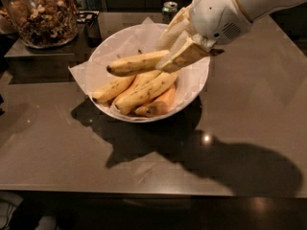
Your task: Pick banana from white bowl
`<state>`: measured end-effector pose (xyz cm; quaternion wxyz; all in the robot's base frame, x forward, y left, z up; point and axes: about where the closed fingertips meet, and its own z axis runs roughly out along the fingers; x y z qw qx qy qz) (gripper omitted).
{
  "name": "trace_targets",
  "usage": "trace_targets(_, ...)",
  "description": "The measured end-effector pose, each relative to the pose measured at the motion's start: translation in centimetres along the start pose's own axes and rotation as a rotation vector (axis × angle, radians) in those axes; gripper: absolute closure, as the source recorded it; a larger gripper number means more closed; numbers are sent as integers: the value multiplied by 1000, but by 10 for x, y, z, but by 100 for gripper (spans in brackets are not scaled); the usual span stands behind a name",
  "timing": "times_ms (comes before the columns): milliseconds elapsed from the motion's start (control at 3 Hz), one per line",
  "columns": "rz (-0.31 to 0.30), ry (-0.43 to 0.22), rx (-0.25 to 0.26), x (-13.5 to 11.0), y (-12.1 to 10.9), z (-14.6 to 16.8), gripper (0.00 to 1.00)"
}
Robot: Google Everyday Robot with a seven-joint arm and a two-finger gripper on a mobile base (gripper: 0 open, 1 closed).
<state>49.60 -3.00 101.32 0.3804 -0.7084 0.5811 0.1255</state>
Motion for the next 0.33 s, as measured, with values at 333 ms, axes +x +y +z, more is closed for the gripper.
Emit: trace_targets(333,18,-8,63,-8,22,-23,100)
